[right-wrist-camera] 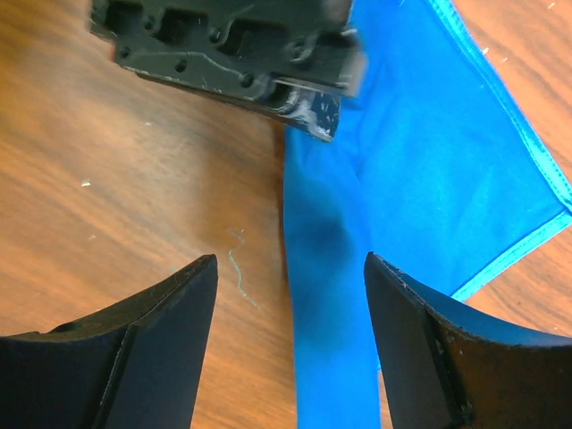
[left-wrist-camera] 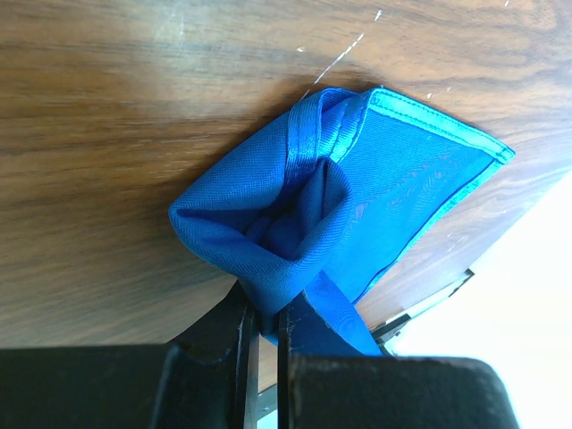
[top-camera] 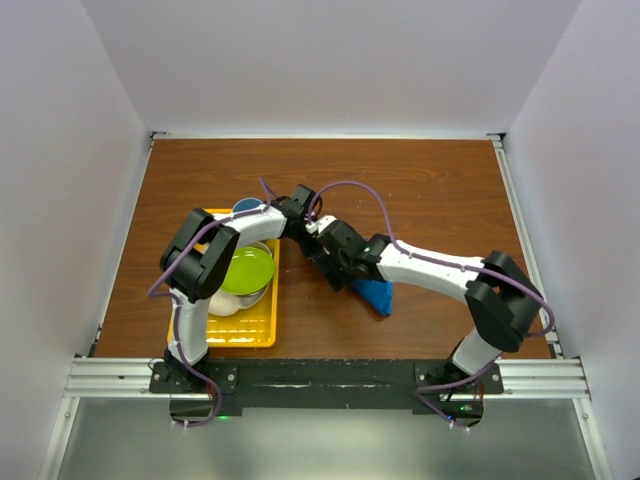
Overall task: Fold the napkin, place the utensils inside, and roll it up
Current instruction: Roll the napkin with the utensil
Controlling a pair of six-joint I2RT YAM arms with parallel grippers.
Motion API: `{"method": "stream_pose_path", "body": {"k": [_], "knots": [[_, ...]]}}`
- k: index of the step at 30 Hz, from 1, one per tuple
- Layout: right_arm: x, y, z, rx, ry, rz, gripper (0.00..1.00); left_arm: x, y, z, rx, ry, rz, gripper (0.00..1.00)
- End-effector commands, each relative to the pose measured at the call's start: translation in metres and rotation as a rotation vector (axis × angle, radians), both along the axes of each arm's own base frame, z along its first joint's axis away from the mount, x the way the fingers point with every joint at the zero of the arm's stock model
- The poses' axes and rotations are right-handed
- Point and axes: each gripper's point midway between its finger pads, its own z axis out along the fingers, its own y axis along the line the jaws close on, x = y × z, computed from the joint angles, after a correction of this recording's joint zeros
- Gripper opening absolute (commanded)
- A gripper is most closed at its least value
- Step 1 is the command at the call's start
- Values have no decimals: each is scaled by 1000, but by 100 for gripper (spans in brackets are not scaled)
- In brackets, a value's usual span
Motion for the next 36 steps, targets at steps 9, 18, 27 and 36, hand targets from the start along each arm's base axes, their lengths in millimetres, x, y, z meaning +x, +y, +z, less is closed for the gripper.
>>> {"method": "stream_pose_path", "body": {"k": [9,18,27,36], "knots": [[14,-3,-31,-147,-108,-150,65,-21,15,-8,74,87,20,0],[4,-37,-55,-195,-119,-325,28,-19,20,0,63,78,29,0],[-2,-20,-53,-8,30,-290,0,9,13,43,-40,-151,-39,22],[-3,10,-36,447,377,-178,0,38,19,98,-43,-451,-110,49]]}}
